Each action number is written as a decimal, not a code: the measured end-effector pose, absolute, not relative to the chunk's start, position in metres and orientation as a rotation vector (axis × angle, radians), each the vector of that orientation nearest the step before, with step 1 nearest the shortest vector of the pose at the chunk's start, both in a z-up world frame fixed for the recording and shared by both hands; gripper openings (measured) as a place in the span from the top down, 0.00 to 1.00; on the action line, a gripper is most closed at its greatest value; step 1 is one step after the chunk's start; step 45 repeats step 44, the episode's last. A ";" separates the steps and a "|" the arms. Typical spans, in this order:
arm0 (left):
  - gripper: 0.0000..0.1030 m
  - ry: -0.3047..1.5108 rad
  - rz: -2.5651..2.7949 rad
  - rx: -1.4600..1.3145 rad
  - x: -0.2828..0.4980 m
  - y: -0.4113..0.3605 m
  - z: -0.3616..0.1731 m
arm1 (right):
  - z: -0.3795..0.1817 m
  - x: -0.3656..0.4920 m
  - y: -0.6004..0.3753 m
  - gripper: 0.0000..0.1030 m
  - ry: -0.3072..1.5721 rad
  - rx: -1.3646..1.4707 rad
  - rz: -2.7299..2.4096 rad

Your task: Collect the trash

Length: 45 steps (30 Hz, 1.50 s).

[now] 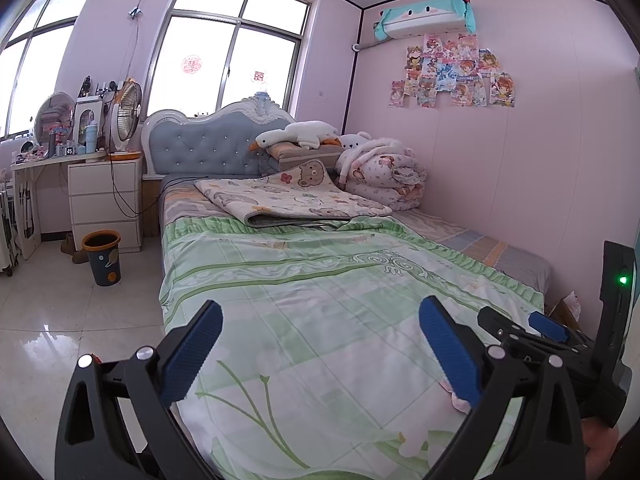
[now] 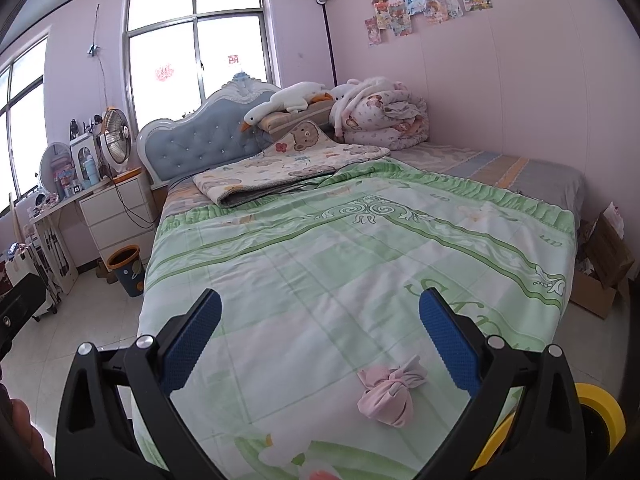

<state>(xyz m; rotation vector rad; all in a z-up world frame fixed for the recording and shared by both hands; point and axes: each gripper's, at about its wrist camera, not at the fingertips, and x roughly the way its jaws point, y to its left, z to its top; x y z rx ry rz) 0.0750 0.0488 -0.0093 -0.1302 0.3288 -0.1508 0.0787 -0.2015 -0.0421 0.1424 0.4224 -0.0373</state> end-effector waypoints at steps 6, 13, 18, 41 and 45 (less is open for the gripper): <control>0.08 0.331 -0.155 -0.128 0.076 0.044 -0.013 | -0.045 0.077 -0.203 0.08 0.425 0.146 -0.043; 0.08 0.332 -0.156 -0.129 0.076 0.044 -0.013 | -0.046 0.077 -0.203 0.08 0.431 0.150 -0.050; 0.08 0.334 -0.160 -0.128 0.076 0.045 -0.014 | -0.047 0.078 -0.203 0.08 0.434 0.154 -0.051; 0.08 0.347 -0.173 -0.137 0.079 0.044 -0.017 | -0.049 0.078 -0.205 0.08 0.444 0.161 -0.056; 0.08 0.347 -0.172 -0.135 0.078 0.044 -0.018 | -0.049 0.079 -0.205 0.08 0.444 0.161 -0.057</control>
